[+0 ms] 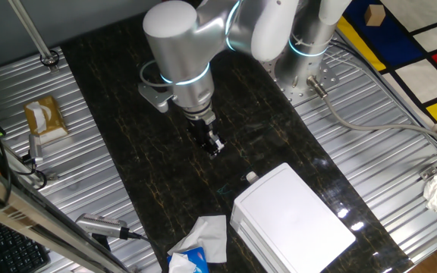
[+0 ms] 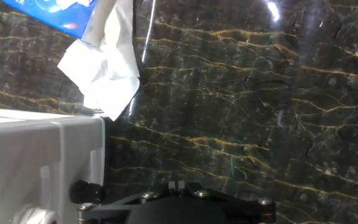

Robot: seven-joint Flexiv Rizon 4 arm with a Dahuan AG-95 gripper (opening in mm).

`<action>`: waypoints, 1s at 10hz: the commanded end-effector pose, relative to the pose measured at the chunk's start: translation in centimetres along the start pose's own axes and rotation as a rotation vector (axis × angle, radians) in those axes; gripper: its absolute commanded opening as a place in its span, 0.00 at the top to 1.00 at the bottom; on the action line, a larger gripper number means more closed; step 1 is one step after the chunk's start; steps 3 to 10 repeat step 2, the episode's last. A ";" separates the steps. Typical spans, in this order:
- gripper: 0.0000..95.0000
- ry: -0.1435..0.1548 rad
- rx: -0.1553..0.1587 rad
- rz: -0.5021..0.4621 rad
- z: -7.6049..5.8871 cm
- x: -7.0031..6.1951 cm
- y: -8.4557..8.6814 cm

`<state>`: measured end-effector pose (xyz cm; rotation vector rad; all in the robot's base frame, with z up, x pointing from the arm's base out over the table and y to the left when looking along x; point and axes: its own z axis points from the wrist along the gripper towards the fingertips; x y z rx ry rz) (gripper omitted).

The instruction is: Use the gripper to push and close the drawer

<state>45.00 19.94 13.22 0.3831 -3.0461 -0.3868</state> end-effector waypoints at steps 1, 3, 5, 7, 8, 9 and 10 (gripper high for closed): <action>1.00 -0.004 -0.011 -0.010 0.0 0.0 0.0; 1.00 -0.004 -0.011 -0.011 0.0 0.0 0.0; 1.00 -0.004 -0.011 -0.011 0.0 0.0 0.0; 1.00 -0.004 -0.011 -0.011 0.0 0.0 0.0; 1.00 -0.004 -0.011 -0.011 0.0 0.0 0.0; 1.00 -0.004 -0.011 -0.011 0.0 0.0 0.0; 1.00 -0.004 -0.011 -0.011 0.0 0.0 0.0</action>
